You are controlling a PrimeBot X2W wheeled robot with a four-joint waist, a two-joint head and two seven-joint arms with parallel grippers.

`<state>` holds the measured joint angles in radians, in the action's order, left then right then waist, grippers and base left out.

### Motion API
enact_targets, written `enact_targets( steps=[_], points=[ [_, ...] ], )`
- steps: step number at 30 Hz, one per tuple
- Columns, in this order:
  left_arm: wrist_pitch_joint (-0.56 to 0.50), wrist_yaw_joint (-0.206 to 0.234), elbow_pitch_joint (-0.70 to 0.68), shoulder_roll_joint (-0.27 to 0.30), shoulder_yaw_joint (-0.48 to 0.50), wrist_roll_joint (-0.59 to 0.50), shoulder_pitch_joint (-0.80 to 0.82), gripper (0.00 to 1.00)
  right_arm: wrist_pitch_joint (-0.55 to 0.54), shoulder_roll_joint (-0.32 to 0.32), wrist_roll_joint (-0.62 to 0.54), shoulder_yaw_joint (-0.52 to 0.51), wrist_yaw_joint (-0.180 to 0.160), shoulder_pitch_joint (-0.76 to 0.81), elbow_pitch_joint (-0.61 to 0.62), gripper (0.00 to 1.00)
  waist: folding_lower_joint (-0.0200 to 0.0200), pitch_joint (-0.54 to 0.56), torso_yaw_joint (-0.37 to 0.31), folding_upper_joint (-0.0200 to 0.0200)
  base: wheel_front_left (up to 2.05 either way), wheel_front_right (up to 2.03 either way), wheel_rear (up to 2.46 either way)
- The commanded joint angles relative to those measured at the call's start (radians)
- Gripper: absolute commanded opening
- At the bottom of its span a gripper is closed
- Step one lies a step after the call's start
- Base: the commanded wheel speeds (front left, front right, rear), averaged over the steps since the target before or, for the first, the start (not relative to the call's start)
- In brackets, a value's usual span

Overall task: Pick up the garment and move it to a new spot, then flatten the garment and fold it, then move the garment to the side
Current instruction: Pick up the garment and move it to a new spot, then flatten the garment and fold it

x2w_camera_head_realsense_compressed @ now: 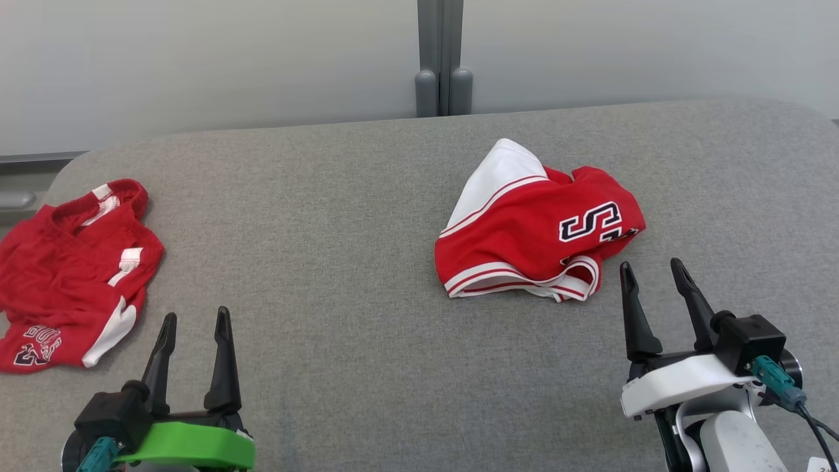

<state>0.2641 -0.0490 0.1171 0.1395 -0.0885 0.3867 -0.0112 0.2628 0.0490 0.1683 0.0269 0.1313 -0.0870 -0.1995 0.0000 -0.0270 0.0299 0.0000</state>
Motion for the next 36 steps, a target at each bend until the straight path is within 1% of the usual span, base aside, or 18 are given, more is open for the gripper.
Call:
enact_targets(
  steps=[1, 7, 19, 23, 27, 31, 36],
  points=[
    [0.000, -0.004, 0.003, -0.002, 0.008, -0.010, -0.020, 1.00, 0.003, 0.002, 0.003, -0.001, -0.001, 0.009, -0.005, 1.00, 0.0000, 0.001, 0.003, 0.0000, 0.00, 0.00, 0.00],
    [0.000, -0.006, 0.025, -0.009, 0.020, -0.034, -0.045, 1.00, 0.003, 0.002, 0.004, -0.005, -0.001, 0.010, -0.021, 1.00, 0.0000, 0.000, 0.003, 0.0000, 0.00, 0.00, 0.00],
    [0.001, -0.016, 0.028, -0.021, 0.035, -0.040, -0.020, 1.00, 0.003, 0.003, -0.004, -0.012, -0.001, 0.000, -0.029, 1.00, 0.0000, -0.009, 0.004, 0.0000, 0.00, 0.00, 0.00],
    [0.001, -0.017, 0.026, -0.027, 0.039, -0.041, -0.017, 1.00, -0.007, 0.003, 0.003, 0.003, -0.001, -0.028, -0.058, 1.00, 0.0000, -0.019, -0.001, 0.0000, 0.00, 0.00, 0.00],
    [0.001, -0.020, 0.027, -0.033, 0.039, -0.044, -0.009, 1.00, -0.077, 0.003, -0.029, 0.011, -0.001, -0.092, -0.158, 1.00, 0.0000, -0.030, -0.005, 0.0000, 0.00, 0.00, 0.00],
    [0.001, -0.024, 0.030, -0.038, 0.032, -0.051, 0.005, 1.00, -0.150, 0.003, -0.043, 0.009, -0.001, -0.181, -0.303, 1.00, 0.0000, -0.045, 0.003, 0.0000, 0.00, 0.00, 0.00],
    [0.001, -0.031, 0.031, -0.043, 0.032, -0.053, 0.023, 1.00, -0.165, 0.002, -0.024, 0.007, -0.001, -0.295, -0.483, 1.00, 0.0000, -0.068, 0.019, 0.0000, 0.00, 0.00, 0.00]
  ],
)
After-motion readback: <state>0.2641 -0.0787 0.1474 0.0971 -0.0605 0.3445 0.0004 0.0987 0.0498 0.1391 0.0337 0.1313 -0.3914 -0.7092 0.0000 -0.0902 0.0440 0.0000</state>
